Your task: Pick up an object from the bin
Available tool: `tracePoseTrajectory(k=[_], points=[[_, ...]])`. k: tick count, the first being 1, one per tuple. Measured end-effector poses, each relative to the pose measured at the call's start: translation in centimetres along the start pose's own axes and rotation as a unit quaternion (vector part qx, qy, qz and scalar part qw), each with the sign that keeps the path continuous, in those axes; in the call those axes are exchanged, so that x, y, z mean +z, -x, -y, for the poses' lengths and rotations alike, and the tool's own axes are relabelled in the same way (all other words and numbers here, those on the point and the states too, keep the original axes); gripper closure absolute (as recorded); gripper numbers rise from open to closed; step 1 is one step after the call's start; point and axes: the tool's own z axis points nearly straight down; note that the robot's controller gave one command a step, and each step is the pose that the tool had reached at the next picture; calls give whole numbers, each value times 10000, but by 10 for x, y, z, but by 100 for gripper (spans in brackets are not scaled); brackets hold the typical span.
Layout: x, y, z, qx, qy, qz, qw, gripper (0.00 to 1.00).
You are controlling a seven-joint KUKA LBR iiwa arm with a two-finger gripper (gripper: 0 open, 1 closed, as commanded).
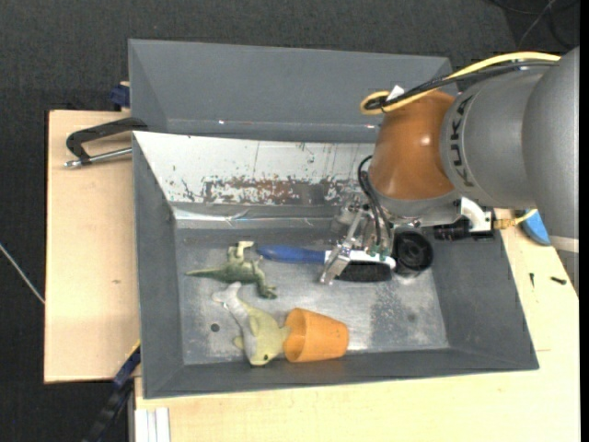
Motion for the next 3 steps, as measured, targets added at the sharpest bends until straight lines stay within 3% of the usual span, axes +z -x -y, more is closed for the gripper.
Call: tracePoseTrajectory(k=[1, 2, 3], points=[[-2, 0, -3, -19, -23, -2, 10000, 0], [-3, 2, -4, -12, -1, 36, 10000, 100], [-21, 3, -6, -21, -23, 27, 10000, 100]])
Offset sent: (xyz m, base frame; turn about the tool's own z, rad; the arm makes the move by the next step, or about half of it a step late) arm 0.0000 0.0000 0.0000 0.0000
